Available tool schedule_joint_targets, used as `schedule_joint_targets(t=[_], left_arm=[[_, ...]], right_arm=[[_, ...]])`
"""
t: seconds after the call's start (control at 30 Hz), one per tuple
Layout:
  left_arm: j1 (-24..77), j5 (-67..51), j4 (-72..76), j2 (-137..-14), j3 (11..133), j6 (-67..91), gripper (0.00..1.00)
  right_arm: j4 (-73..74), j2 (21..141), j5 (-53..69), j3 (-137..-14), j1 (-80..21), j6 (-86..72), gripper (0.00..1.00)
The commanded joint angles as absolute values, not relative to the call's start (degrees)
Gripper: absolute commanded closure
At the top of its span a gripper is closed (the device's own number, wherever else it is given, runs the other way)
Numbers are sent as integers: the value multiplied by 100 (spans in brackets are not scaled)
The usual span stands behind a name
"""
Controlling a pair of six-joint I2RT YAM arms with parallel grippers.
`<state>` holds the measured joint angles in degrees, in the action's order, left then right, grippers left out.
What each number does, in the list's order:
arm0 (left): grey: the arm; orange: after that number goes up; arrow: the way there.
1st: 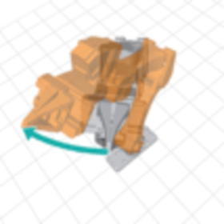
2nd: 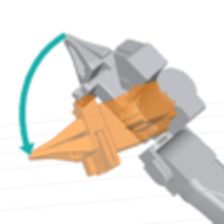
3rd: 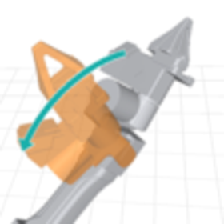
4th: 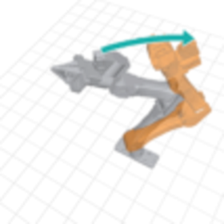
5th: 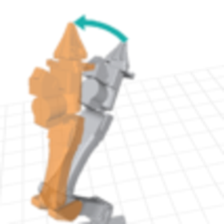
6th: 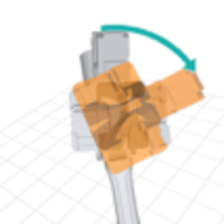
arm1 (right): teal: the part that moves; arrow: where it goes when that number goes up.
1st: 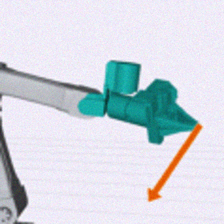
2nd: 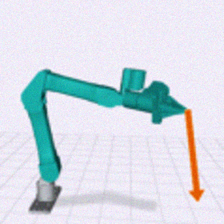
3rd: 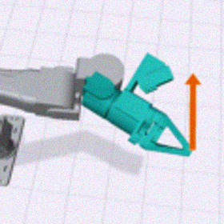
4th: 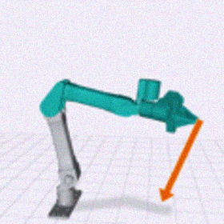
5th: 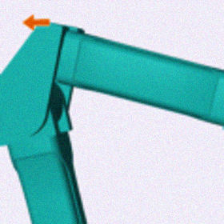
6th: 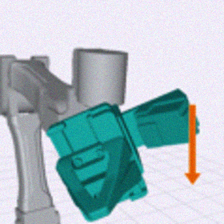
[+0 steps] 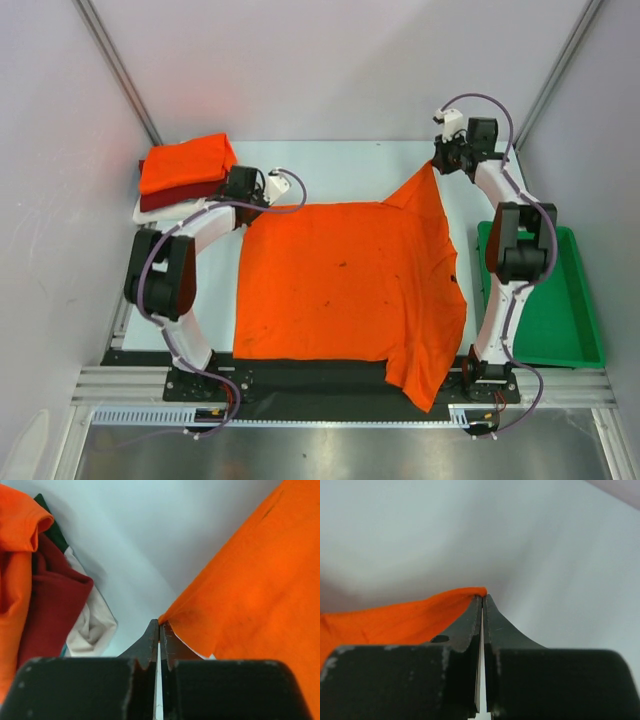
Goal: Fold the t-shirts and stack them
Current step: Flatten the tshirt out, then fold the tshirt
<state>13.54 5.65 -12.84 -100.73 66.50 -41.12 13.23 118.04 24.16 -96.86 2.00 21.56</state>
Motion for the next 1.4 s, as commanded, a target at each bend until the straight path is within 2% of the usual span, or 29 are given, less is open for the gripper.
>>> schedule_joint_targets(t=[0.0, 0.13, 0.47, 0.7, 1.1, 1.27, 1.37], left_arm=[[1204, 562, -756, -10535, 7477, -4175, 100], [1055, 642, -852, -11177, 8146, -4105, 100], [870, 756, -949, -12452, 9579, -4236, 100], [835, 888, -879, -12726, 10090, -4307, 99], [809, 730, -1010, -12086, 9844, -4210, 99], [809, 475, -1012, -11350, 9406, -4192, 99], [817, 378, -914, -11005, 8896, -4175, 100]], right_arm=[[1081, 12442, 2224, -10668, 202, 2303, 100], [1151, 13217, 2136, -11678, 185, 2241, 100], [694, 14501, 1776, -13198, 18, 1986, 100], [677, 14994, 1600, -14079, -185, 1846, 100], [1151, 14151, 1590, -13377, -114, 2136, 100], [1643, 13247, 1801, -12772, -44, 2312, 100], [1626, 12502, 1898, -11912, 113, 2268, 100]])
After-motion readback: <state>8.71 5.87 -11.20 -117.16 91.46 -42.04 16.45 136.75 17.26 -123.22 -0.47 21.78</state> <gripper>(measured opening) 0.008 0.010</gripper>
